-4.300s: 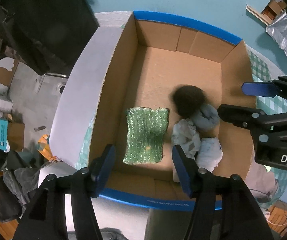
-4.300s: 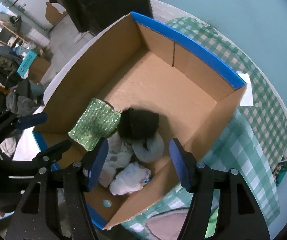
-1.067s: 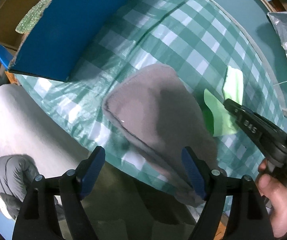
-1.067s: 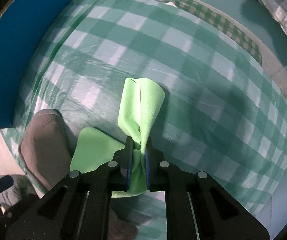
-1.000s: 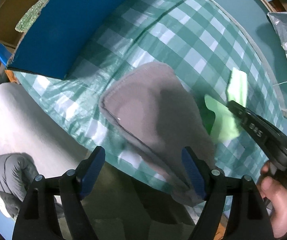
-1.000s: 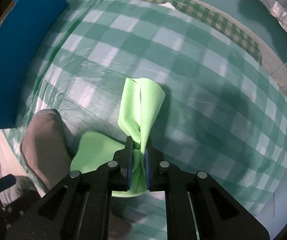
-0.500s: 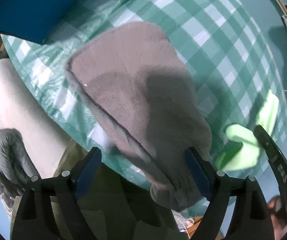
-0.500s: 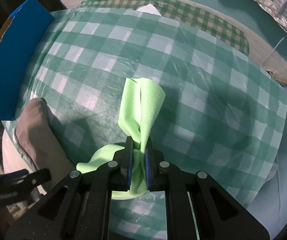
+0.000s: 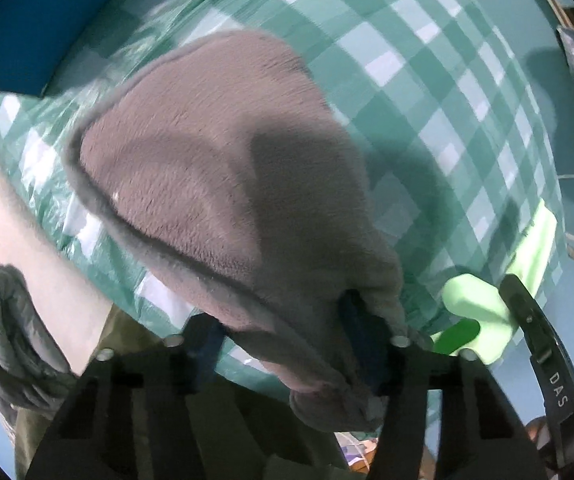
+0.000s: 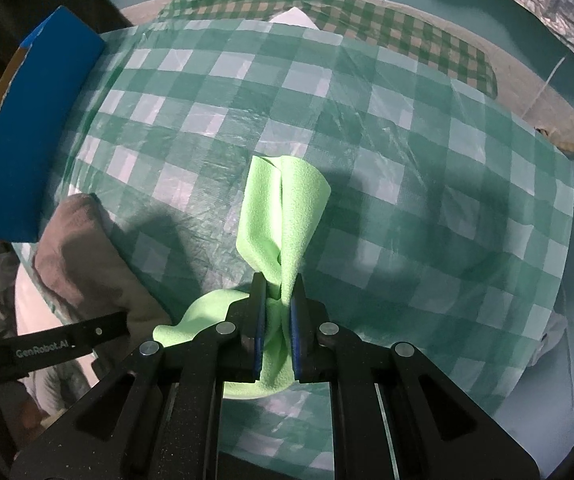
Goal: Organize soft objects
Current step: 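Grasp the lime cloth with the right gripper while the left gripper grasps the grey fleece mitt, then carry the lime cloth and grey mitt over the cardboard box with both grippers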
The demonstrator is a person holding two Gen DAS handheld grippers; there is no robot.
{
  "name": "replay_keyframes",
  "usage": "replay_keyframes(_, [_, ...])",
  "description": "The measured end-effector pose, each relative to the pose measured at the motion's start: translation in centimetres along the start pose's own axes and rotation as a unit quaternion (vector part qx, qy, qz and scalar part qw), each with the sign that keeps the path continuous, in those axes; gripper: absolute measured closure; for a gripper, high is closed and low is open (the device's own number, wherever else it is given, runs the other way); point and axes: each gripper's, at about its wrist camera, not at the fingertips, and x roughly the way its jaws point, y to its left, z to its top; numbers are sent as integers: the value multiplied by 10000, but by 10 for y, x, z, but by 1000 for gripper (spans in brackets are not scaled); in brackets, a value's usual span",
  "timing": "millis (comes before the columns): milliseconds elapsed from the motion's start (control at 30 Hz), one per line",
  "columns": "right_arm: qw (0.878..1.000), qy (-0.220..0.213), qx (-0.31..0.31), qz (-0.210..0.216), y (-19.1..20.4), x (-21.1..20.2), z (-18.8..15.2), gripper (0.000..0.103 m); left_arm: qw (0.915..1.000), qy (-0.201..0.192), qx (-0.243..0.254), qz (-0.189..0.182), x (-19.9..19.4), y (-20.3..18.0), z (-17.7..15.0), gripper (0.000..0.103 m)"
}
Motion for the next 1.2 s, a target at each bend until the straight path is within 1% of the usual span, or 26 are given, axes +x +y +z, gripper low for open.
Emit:
replay_keyframes(33, [10000, -5, 5, 19, 1, 0, 0, 95, 10000, -19, 70, 12, -3, -4, 0, 61])
replay_keyframes(67, [10000, -14, 3, 31, 2, -1, 0, 95, 9999, -54, 124, 20, -5, -6, -1, 64])
replay_keyframes(100, [10000, -25, -1, 44, 4, -2, 0, 95, 9998, -79, 169, 24, -4, -9, -4, 74])
replay_keyframes(133, [10000, -35, -3, 66, 5, -3, 0, 95, 9997, -110, 233, 48, -6, -10, -4, 76])
replay_keyframes(200, [9999, -56, -1, 98, 8, -5, 0, 95, 9992, -150, 362, 118, -10, -13, -5, 79])
replay_keyframes(333, [9998, -98, 8, 163, 13, -10, 2, 95, 9981, -112, 594, 100, -11, -12, -3, 85])
replay_keyframes(400, [9998, -120, 7, 175, 15, -13, 2, 95, 9970, -133, 757, 103, -12, -9, -4, 86])
replay_keyframes(433, [9997, -138, 2, 178, 16, -15, 3, 95, 9962, -145, 847, 116, -23, -17, 5, 87])
replay_keyframes(467, [9997, -159, -11, 175, 17, -17, 3, 95, 9953, -175, 943, 134, -32, -25, 5, 87])
replay_keyframes(600, [9996, -219, -84, 149, 23, -25, 3, 95, 9896, -307, 1390, 230, -45, -34, 1, 87])
replay_keyframes(700, [9995, -258, -149, 111, 27, -30, 2, 95, 9825, -462, 1770, 348, -56, -40, -2, 88])
replay_keyframes(867, [9993, -301, -188, 67, 33, -39, 0, 95, 9672, -793, 2331, 630, -77, -53, -7, 88])
replay_keyframes(1033, [9992, -358, -158, 17, 37, -49, 1, 95, 9473, -1113, 2892, 813, -97, -63, -12, 88])
replay_keyframes(1100, [9991, -401, -163, -1, 39, -54, 1, 95, 9411, -1199, 3044, 857, -104, -66, -13, 88])
replay_keyframes(1200, [9987, -478, -194, -45, 45, -62, 3, 95, 9299, -1372, 3279, 952, -107, -58, -16, 88])
